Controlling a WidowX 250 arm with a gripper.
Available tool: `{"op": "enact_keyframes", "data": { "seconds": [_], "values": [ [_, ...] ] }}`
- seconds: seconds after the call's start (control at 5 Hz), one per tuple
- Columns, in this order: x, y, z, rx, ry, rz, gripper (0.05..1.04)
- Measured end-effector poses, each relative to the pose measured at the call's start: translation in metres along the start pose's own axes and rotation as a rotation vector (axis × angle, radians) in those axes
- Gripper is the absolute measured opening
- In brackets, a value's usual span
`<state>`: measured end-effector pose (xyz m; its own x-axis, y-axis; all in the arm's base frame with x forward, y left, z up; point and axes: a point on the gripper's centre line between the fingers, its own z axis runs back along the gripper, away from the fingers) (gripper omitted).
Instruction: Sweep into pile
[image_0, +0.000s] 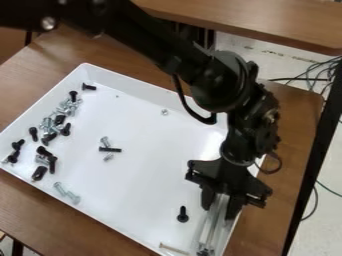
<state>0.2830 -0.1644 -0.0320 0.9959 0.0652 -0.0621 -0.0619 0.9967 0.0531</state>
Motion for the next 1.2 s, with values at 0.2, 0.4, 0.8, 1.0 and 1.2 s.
{"op": "enact_keyframes", "data": {
  "seconds": [0.2,0.4,0.8,1.0,1.2],
  "values": [
    [0.013,0.013,-0.008,-0.056,0.007,0.026,0.351],
    [0.02,0.026,-0.017,-0.04,-0.001,0.033,0.351],
    [0.034,0.078,-0.021,0.045,-0.023,0.085,0.351],
    [0.038,0.13,-0.023,0.081,-0.012,0.185,0.351],
    [0.044,0.188,-0.028,0.12,0.002,0.283,0.351]
  ]
}}
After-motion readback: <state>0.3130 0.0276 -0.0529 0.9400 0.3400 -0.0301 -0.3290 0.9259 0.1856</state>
